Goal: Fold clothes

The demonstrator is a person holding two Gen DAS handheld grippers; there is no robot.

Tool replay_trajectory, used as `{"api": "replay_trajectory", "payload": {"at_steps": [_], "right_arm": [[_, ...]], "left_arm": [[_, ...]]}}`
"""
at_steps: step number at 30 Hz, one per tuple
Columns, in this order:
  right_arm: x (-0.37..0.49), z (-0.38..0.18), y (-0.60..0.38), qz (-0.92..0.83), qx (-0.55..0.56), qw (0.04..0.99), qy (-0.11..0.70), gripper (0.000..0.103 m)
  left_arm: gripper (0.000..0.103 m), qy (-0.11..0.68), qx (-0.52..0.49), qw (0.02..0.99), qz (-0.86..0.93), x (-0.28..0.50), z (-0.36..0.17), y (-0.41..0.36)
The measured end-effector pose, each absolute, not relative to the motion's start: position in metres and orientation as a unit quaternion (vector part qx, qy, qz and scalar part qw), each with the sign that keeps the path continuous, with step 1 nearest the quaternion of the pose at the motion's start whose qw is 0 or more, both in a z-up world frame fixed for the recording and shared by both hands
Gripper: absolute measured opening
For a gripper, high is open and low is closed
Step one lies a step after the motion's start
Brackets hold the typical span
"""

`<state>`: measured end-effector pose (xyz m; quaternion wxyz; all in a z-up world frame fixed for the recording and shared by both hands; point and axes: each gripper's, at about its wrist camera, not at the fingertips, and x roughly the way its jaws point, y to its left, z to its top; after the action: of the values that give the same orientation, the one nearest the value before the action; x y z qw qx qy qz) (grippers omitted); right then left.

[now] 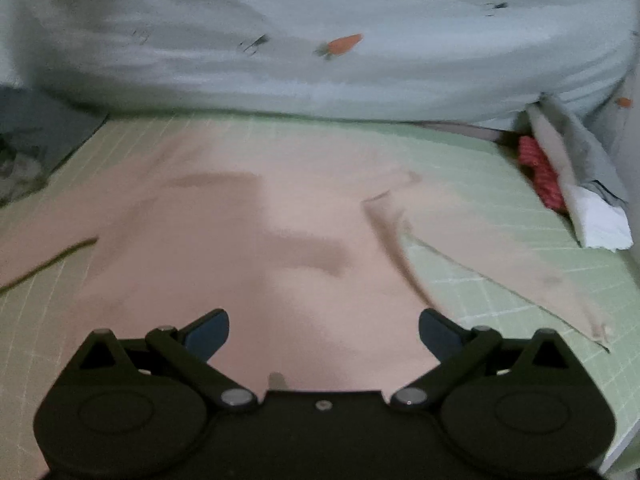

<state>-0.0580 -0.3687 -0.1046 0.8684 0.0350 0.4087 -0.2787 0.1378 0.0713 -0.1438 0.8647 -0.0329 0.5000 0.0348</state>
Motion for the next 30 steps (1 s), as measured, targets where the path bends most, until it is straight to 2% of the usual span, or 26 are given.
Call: {"api": "replay_trajectory", "payload": {"at_steps": [4,7,9,10,12,21,26,30], "right_arm": [[-0.048,-0.106,-0.362,-0.288,0.028,0.856,0.428,0.102],[-0.044,-0.106,-0.361,-0.296,0.038,0.850,0.435,0.102],[-0.043,-0.106,-0.362,-0.303,0.042,0.847,0.435,0.102],[-0.042,-0.106,-0.362,-0.307,0.044,0.845,0.435,0.102],[-0.042,-0.107,-0.364,-0.315,0.051,0.843,0.433,0.102],[-0.060,-0.121,-0.401,-0.356,0.111,0.829,0.416,0.102],[-0.089,-0.126,-0.437,-0.384,0.158,0.824,0.386,0.102],[-0.119,-0.132,-0.471,-0.398,0.191,0.818,0.368,0.102]], "left_arm": [[0.087,0.508,-0.048,0.860,0.024,0.151,-0.157,0.077],[0.073,0.504,-0.019,0.863,0.010,0.158,-0.161,0.071],[0.051,0.499,-0.001,0.866,-0.011,0.162,-0.159,0.065],[0.045,0.500,-0.001,0.866,-0.016,0.164,-0.158,0.063],[0.011,0.501,-0.002,0.865,-0.025,0.167,-0.156,0.059],[0.008,0.469,0.025,0.880,-0.062,0.176,-0.119,0.011],[0.008,0.434,0.051,0.890,-0.131,0.162,-0.089,-0.065],[0.007,0.415,0.046,0.879,-0.230,0.124,-0.065,-0.155]]}}
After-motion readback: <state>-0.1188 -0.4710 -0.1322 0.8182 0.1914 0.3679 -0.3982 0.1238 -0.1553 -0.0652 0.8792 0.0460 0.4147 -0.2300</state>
